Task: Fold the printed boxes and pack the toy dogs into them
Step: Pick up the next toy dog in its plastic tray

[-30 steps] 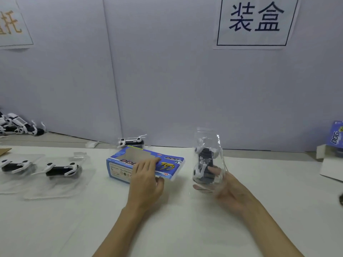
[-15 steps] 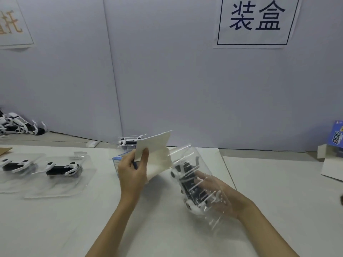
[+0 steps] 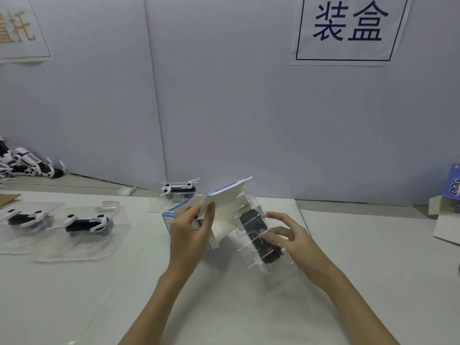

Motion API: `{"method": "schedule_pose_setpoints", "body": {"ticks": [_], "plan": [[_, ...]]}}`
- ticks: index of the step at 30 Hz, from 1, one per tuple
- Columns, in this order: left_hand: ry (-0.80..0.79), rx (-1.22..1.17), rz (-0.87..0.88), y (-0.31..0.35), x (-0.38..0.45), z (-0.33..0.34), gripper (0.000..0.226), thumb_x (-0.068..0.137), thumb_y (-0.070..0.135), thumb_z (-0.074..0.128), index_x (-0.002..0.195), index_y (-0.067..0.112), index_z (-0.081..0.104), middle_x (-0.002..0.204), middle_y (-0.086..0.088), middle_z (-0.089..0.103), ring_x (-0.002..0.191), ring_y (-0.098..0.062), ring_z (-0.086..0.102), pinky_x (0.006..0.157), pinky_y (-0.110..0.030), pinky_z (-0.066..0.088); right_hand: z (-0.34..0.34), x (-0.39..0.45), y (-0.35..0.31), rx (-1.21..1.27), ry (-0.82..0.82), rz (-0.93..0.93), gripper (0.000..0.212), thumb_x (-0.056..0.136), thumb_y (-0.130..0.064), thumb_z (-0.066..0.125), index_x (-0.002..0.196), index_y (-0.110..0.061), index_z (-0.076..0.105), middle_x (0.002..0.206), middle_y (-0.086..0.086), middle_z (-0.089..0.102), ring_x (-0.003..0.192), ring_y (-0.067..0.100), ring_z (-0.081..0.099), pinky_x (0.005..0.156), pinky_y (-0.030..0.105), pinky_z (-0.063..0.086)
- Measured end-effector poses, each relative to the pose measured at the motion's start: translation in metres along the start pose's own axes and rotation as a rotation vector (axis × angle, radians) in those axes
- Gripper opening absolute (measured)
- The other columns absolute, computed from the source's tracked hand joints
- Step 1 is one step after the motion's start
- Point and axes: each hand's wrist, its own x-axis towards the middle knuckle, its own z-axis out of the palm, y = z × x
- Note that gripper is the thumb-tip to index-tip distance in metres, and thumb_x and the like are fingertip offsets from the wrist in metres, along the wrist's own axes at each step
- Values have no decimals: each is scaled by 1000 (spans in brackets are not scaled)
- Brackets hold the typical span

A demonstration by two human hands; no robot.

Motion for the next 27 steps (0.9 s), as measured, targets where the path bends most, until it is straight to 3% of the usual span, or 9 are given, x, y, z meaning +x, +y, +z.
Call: {"method": "schedule_pose_setpoints", "body": {"ticks": [3,7,11,14,16,18,21,27], "plan": [[-38,60,89,2,-1,-3,21,107,31,56,88,35,65,87,20,65,87,-22,55,77,-26,40,-6,2,1,-26,39,-27,51,75,-53,82,123,-50,65,110,1,75,101,20,74,78,23,51],[-41,152,242,8,-2,-3,28,107,22,46,92,46,47,83,28,54,80,-12,49,75,-25,36,-11,3,3,-116,88,-62,51,81,-48,83,128,-54,63,113,-3,72,95,15,74,75,20,55],[-53,196,285,4,-5,-1,21,105,13,46,97,30,57,85,23,52,82,-16,50,77,-25,37,-15,4,7,-221,138,-99,53,84,-49,82,130,-59,58,111,-12,70,90,8,69,81,20,54],[-52,216,273,-1,-5,0,22,104,12,46,101,10,68,87,13,56,83,-26,52,76,-31,39,-15,5,10,-285,175,-130,58,84,-44,83,132,-62,56,109,-16,69,88,4,66,75,17,53],[-57,229,287,0,-7,2,22,104,12,47,101,10,69,86,13,54,83,-25,51,76,-31,38,-13,5,12,-372,208,-147,63,84,-42,83,134,-63,53,108,-19,68,89,-1,64,70,12,51],[-68,271,310,1,-11,5,21,103,12,50,99,11,70,84,10,52,82,-23,49,76,-31,38,-9,5,14,-450,239,-146,65,84,-46,81,137,-65,49,109,-24,65,90,-3,63,74,16,50],[-69,315,341,2,-16,10,27,103,12,53,118,8,74,91,10,54,88,-16,47,79,-30,41,-4,3,14,-551,282,-140,68,85,-50,77,142,-64,43,110,-27,62,93,-5,62,85,29,55],[-57,358,391,1,-19,14,34,100,7,56,130,12,70,97,13,51,89,-7,40,82,-23,37,1,-1,10,-745,264,-152,72,89,-54,71,152,-53,37,114,-20,59,97,1,62,84,30,54]]}}
